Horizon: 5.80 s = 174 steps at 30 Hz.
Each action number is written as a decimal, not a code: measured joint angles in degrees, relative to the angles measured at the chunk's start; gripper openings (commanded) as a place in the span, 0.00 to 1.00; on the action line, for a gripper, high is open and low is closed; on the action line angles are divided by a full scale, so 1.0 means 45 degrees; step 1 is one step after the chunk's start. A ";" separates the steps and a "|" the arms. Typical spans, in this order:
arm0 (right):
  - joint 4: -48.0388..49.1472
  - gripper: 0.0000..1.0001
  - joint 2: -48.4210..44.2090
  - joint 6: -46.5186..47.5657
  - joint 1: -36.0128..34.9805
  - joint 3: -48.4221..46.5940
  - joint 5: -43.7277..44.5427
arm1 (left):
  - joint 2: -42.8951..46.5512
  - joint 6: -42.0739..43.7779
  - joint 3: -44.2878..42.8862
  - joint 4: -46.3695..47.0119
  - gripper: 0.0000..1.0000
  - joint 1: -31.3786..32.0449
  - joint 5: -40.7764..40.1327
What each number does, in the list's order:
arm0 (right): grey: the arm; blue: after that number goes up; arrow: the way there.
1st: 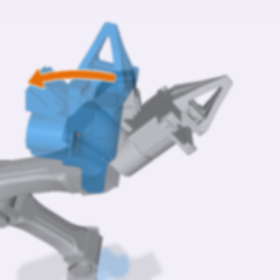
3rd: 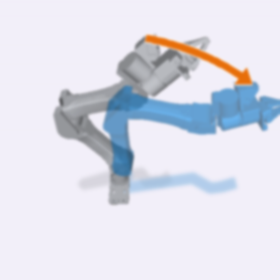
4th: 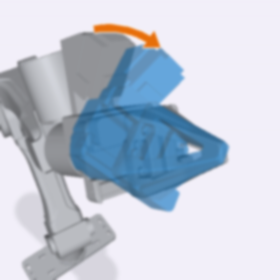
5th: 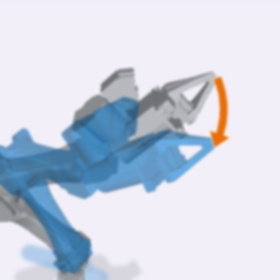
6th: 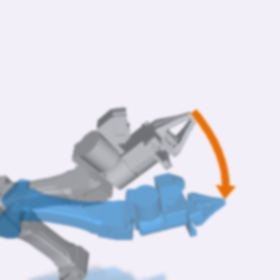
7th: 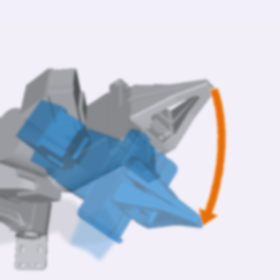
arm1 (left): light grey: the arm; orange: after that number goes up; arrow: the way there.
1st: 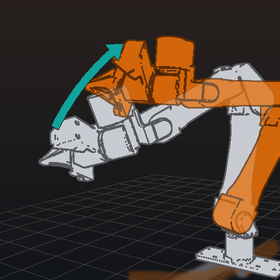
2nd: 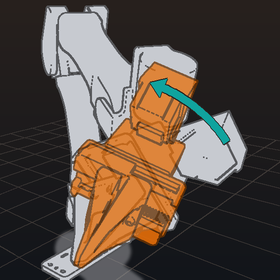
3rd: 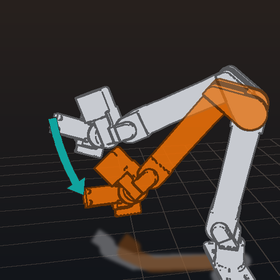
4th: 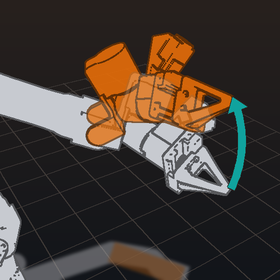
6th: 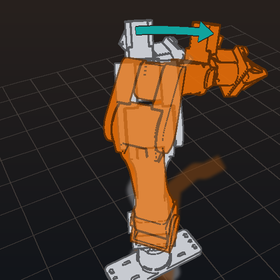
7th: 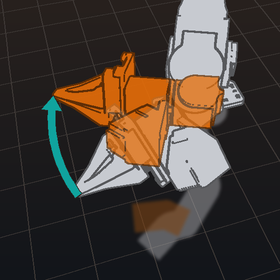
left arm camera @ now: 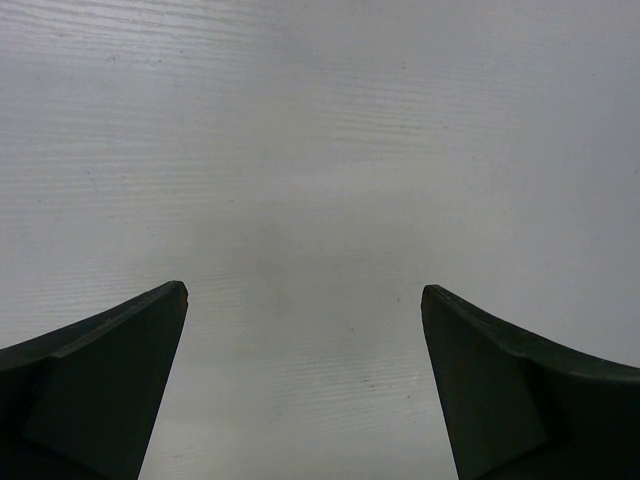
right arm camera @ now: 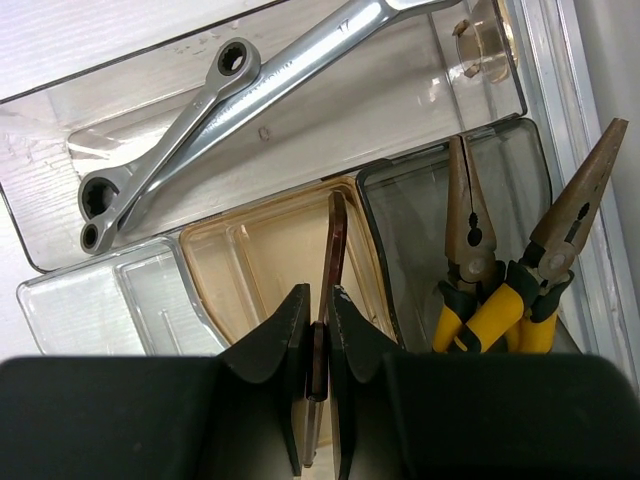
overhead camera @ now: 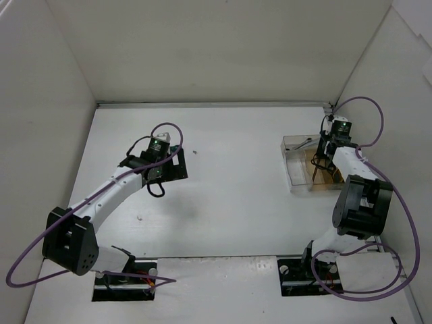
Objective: Sort the tools into containers
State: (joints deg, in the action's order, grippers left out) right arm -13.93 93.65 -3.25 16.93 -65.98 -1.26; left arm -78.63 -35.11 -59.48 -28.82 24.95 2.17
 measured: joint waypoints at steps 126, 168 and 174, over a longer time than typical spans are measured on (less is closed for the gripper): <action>-0.0291 0.55 -0.7028 -0.4940 -0.4974 0.1967 -0.6669 | -0.4881 0.0782 -0.4867 0.6941 0.00 0.3293 0.9326; 0.1418 0.00 -0.6382 -0.6188 -0.5552 0.2132 -0.7446 | -0.4906 0.1195 -0.5697 0.6557 0.00 0.4051 0.9209; 0.1413 0.00 -0.6397 -0.5935 -0.5591 0.2132 -0.7339 | -0.4906 0.1297 -0.5693 0.6504 0.44 0.4056 0.9049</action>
State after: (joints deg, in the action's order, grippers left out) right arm -7.57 64.86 -29.95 -8.23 -56.38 -34.28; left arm -100.71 -29.28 -85.10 0.45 43.20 42.89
